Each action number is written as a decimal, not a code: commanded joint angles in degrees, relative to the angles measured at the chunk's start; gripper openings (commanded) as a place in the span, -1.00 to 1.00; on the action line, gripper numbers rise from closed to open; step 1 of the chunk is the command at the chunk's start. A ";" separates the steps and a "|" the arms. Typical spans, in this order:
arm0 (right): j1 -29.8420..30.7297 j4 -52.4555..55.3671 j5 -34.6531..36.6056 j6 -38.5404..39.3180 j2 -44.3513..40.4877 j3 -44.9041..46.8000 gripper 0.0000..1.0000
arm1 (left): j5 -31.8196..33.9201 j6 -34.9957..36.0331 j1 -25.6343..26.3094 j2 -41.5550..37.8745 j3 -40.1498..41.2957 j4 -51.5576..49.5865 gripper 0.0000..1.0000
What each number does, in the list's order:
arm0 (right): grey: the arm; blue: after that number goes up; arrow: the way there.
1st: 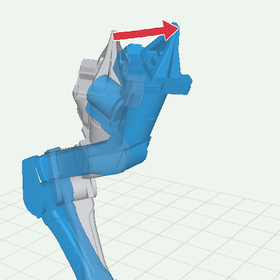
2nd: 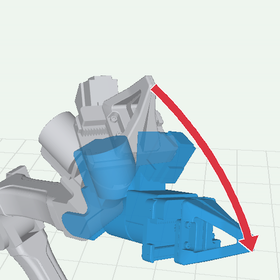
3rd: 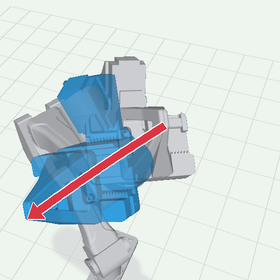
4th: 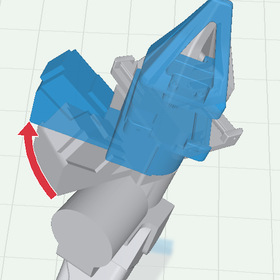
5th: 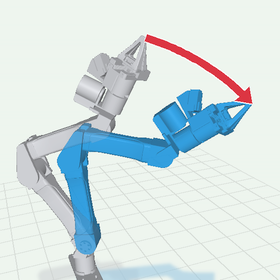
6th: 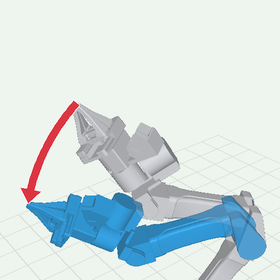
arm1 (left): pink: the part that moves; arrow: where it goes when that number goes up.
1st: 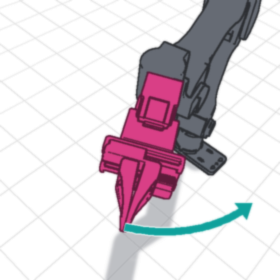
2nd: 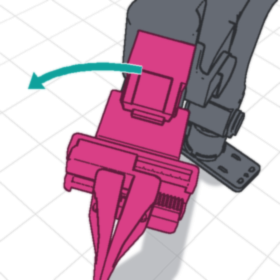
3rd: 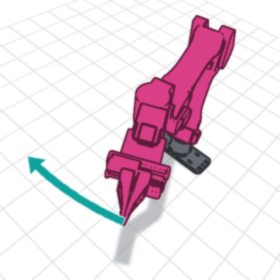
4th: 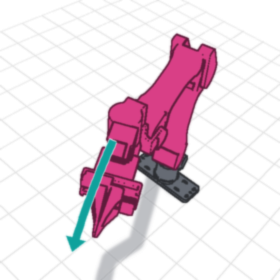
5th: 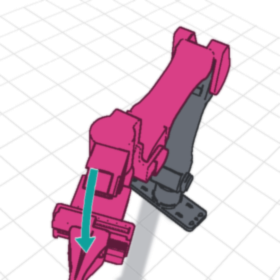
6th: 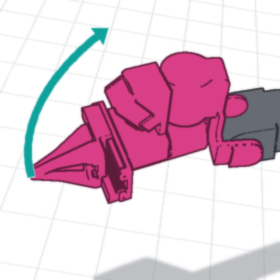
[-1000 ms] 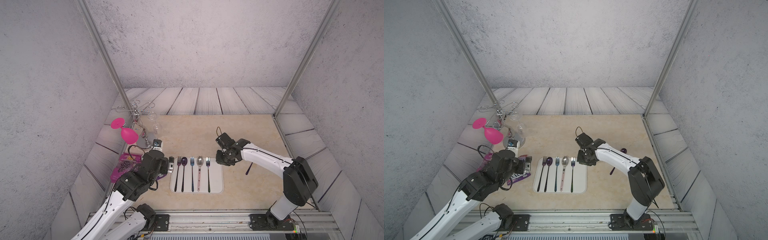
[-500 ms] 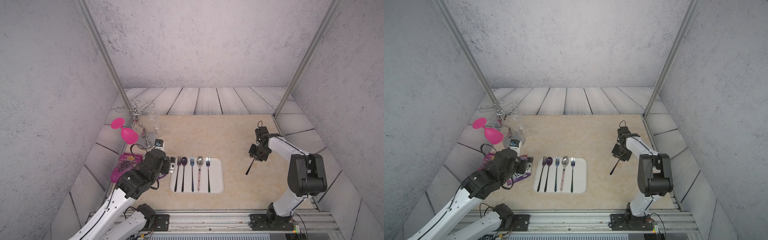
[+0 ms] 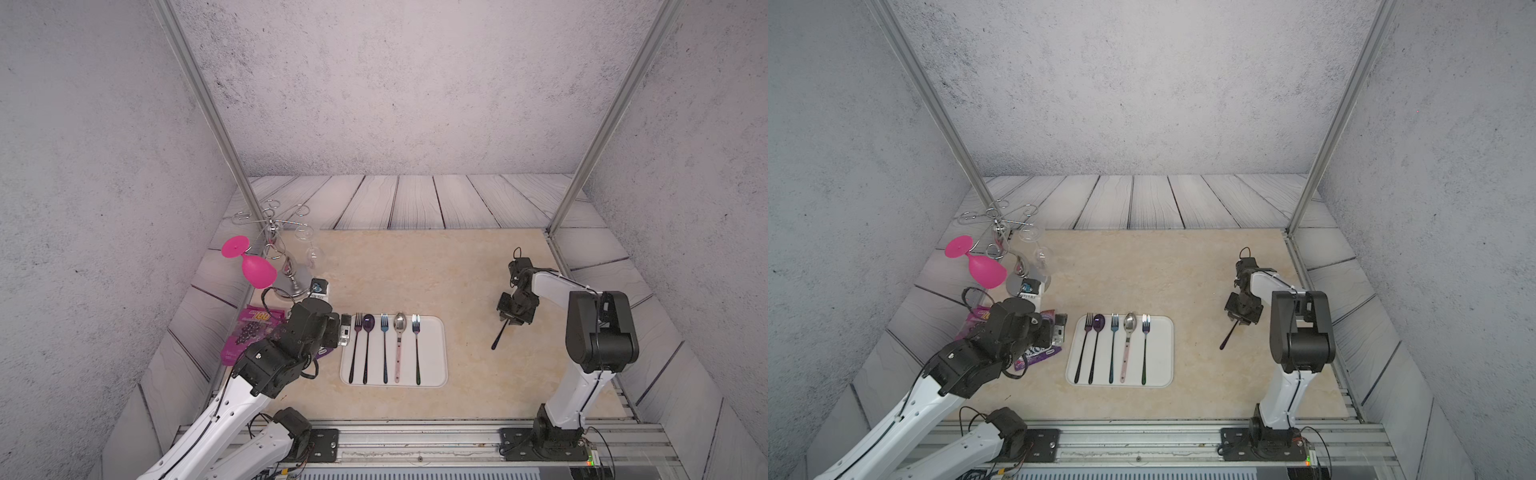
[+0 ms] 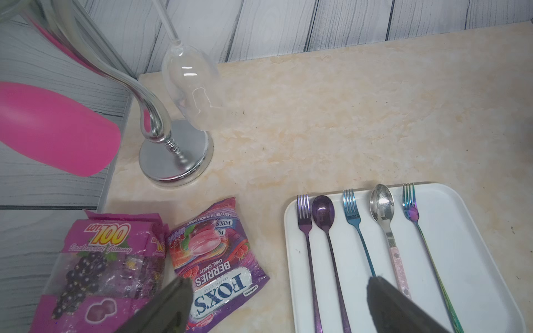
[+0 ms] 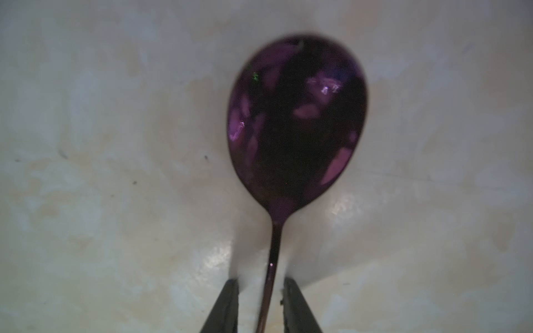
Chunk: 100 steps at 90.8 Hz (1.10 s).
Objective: Set the spoon and fork side by side
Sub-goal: Pick up the spoon from the center of the board.
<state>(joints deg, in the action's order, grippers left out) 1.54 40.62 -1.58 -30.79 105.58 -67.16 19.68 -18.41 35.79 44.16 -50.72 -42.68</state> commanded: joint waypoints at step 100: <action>20.85 6.37 -4.75 -1.66 -21.05 5.08 -1.00 | 2.55 -0.61 -0.01 -2.06 -0.34 0.69 0.99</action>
<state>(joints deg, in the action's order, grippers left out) 15.40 45.63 -6.79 -28.12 84.29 -60.14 21.26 -18.44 35.79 42.44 -50.72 -42.65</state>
